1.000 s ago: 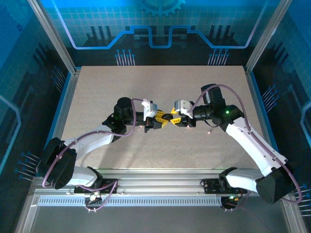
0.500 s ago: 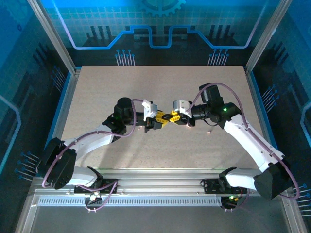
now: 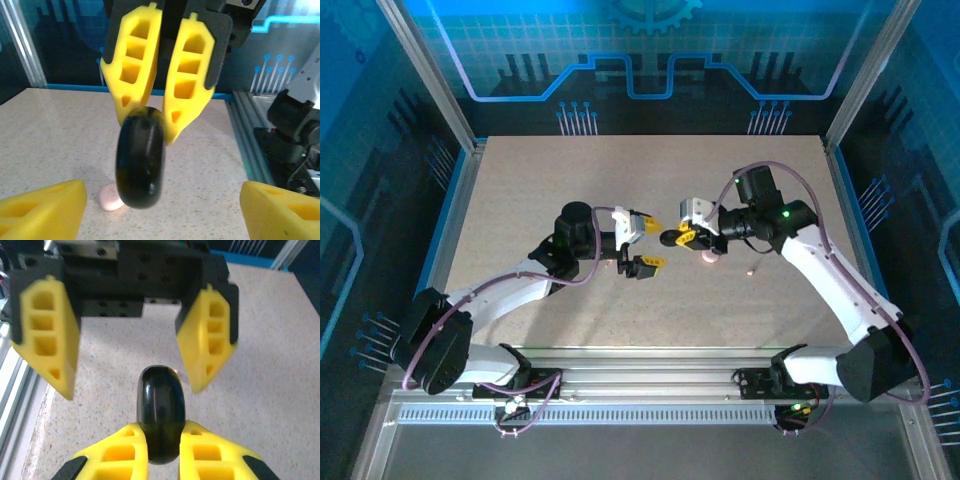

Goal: Insert the wireless bluetooth earbuds into the charging case

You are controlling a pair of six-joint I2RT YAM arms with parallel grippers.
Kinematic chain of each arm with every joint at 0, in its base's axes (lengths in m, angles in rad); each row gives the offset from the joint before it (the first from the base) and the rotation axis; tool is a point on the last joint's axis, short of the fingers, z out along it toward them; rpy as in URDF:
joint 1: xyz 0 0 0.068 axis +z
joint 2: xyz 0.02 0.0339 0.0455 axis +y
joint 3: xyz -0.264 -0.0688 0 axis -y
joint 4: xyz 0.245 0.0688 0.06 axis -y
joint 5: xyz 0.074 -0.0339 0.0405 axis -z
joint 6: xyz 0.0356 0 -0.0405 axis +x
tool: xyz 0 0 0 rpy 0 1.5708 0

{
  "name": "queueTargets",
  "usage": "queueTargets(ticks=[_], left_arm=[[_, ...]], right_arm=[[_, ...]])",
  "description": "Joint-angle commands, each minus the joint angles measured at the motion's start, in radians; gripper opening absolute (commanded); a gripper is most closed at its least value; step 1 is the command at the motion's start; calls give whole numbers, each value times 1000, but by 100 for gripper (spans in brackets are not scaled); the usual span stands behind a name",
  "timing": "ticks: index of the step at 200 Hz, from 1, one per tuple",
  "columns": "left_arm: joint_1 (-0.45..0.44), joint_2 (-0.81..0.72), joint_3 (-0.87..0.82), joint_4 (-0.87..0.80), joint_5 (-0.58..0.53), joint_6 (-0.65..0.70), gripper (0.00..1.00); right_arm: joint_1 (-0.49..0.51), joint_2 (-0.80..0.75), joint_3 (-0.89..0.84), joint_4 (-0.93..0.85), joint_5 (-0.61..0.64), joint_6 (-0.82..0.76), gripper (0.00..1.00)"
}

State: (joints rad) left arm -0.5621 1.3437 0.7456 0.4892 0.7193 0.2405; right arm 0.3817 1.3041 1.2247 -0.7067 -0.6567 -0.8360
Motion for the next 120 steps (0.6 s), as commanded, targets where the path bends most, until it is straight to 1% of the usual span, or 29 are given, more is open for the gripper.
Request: queueTargets(ticks=[1, 36, 67, 95, 120], left_arm=[[-5, -16, 4, -57, -110, 32, 83], [-5, 17, 47, -133, -225, 57, 85], [-5, 55, 92, -203, -309, 78, 85], [-5, 88, 131, -255, -345, 83, 85], [-5, 111, 150, -267, -354, 85, 85]], right_arm=[[-34, 73, 82, -127, 65, -16, 12], [-74, 222, 193, -227, 190, 18, 12], [-131, 347, 274, -265, 254, 77, 14], [-190, 468, 361, -305, 306, 138, 14], [-230, 580, 442, -360, 344, 155, 14]])
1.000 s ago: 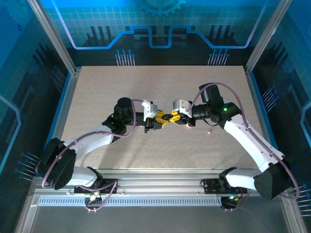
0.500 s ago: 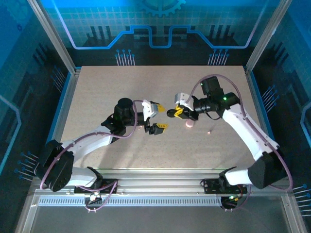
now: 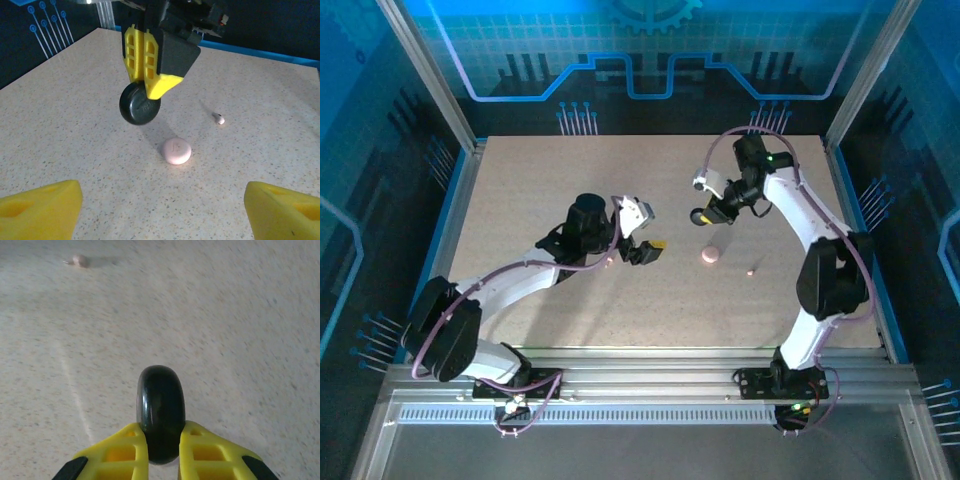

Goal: Insert the wireless bluetooth earbuds into the charging case

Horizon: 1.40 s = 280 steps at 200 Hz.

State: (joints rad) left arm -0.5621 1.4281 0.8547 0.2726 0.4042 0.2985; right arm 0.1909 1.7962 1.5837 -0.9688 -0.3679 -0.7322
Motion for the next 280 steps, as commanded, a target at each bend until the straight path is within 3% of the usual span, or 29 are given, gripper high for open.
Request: queueTargets(ticks=[1, 112, 280], left_arm=[[-5, 27, 41, -51, -39, 28, 85], [-4, 120, 125, -108, -87, 24, 85], [-4, 160, 170, -124, -73, -5, 84]], right_arm=[[-41, 93, 87, -100, 58, 50, 14], [-194, 393, 286, -190, 211, 88, 14], [-264, 594, 499, -387, 138, 41, 26]])
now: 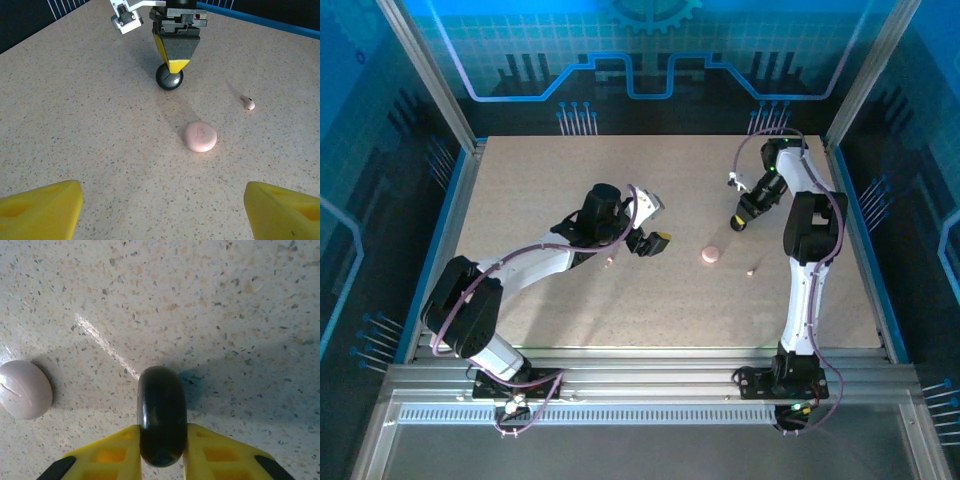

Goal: Insert the wireless bluetooth earbuds into the charging case

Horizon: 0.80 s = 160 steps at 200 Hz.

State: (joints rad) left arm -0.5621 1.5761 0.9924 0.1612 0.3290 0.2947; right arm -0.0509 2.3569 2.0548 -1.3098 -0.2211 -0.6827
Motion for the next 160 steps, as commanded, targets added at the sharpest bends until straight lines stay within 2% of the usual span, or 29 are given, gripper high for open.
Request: queueTargets(ticks=[1, 116, 160], left_arm=[[-3, 12, 32, -12, 2, -1, 85], [-4, 39, 53, -16, 7, -2, 84], [-4, 29, 57, -21, -5, -19, 84]], right_arm=[[-22, 34, 28, -45, -8, -9, 26], [-48, 51, 56, 18, 1, 58, 46], [-47, -5, 57, 49, -9, 105, 48]])
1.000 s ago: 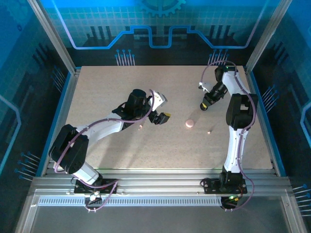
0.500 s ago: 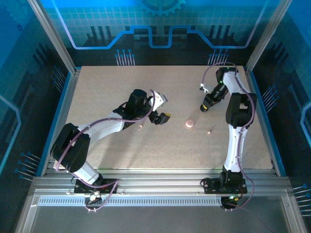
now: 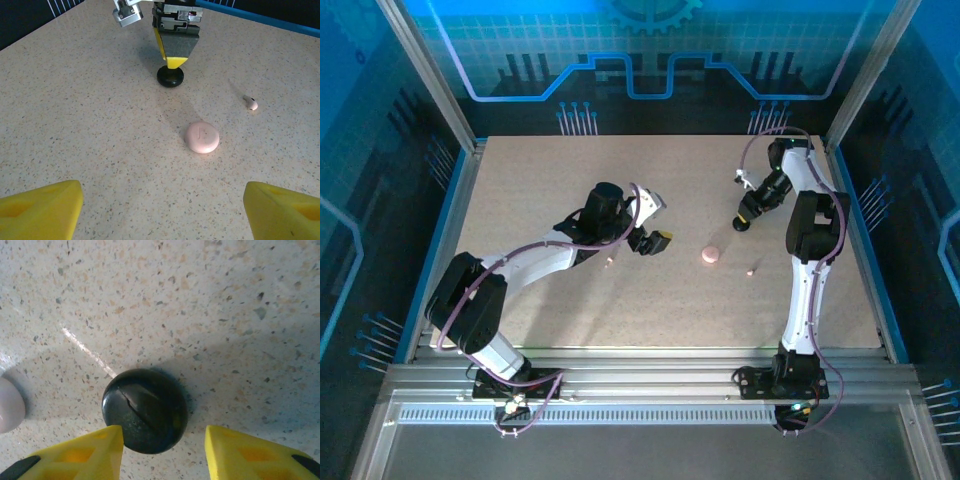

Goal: Insert the wireless bluetooth earbuds into the charging case

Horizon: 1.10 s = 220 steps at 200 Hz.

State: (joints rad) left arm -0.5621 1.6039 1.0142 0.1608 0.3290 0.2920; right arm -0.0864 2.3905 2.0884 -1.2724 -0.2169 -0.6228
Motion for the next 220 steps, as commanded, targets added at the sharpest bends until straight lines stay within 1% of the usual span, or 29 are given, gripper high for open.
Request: queueTargets(ticks=[1, 11, 32, 58, 88, 116, 132, 148, 176, 193, 220], left_arm=[[-4, 0, 35, -21, -6, -18, 84], [-4, -5, 33, -26, -11, -26, 84], [-3, -20, 29, -32, -38, -58, 84], [0, -37, 34, -69, -71, -121, 84], [3, -69, 42, -149, -131, -238, 84], [7, -102, 69, -298, -171, -357, 84], [10, -118, 83, -396, -204, -450, 84], [17, -122, 106, -518, -236, -557, 84], [41, -114, 118, -700, -225, -721, 84], [52, -120, 98, -757, -210, -790, 84], [68, -150, 60, -806, -205, -853, 84]], right_arm=[[-12, -41, 23, 12, -13, 48, 48], [-9, -59, 16, 25, -13, 79, 49], [-1, -159, -22, 61, -16, 166, 52], [27, -277, -118, 98, -7, 303, 55], [98, -400, -281, 110, 24, 430, 58], [201, -482, -404, 104, 77, 492, 58], [257, -506, -449, 105, 105, 554, 58], [305, -517, -485, 108, 105, 606, 59], [361, -511, -521, 121, 127, 675, 60], [387, -490, -535, 130, 156, 692, 62], [415, -449, -542, 138, 199, 698, 66]])
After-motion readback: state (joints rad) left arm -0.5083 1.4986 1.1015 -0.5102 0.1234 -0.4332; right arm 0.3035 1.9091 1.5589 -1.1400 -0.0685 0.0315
